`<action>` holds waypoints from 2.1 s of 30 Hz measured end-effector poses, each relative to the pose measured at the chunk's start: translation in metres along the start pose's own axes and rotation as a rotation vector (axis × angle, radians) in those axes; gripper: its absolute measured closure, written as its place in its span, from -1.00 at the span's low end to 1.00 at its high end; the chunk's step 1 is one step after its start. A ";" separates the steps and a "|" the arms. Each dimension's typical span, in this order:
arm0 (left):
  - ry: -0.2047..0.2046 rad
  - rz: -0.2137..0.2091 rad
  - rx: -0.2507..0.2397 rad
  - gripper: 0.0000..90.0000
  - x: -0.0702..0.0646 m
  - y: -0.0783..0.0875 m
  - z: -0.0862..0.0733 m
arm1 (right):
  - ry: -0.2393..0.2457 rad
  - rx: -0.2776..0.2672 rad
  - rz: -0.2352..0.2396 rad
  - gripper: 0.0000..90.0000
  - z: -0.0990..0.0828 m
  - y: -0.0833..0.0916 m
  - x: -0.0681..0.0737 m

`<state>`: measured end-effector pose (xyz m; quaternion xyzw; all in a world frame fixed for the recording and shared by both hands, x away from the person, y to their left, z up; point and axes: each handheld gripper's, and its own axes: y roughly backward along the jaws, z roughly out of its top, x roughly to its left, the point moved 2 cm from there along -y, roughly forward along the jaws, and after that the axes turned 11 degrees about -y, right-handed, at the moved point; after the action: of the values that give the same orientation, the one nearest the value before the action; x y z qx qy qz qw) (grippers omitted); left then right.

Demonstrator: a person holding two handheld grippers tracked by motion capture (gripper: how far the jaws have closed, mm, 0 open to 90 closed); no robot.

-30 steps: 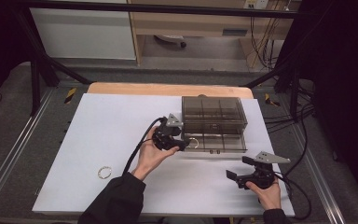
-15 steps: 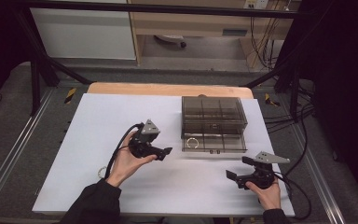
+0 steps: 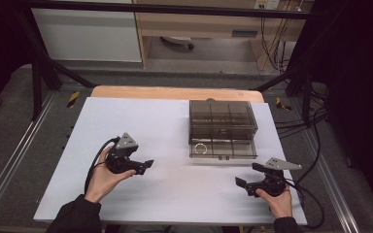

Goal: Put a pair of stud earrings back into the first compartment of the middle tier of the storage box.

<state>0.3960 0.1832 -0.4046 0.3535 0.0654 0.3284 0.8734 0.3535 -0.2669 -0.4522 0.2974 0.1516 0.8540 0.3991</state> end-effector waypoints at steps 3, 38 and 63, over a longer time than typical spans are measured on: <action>0.009 0.022 0.008 -0.59 0.004 0.005 -0.011 | 0.000 0.005 0.000 -0.99 0.000 0.000 0.000; 0.136 0.108 0.117 0.14 0.029 0.043 -0.106 | 0.000 0.005 0.003 -0.99 0.000 -0.001 0.000; 0.144 0.140 0.205 0.79 0.027 0.040 -0.108 | 0.000 0.004 0.004 -0.99 0.000 0.000 0.001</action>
<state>0.3584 0.2838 -0.4548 0.4201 0.1363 0.4047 0.8007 0.3532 -0.2662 -0.4524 0.2983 0.1528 0.8545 0.3969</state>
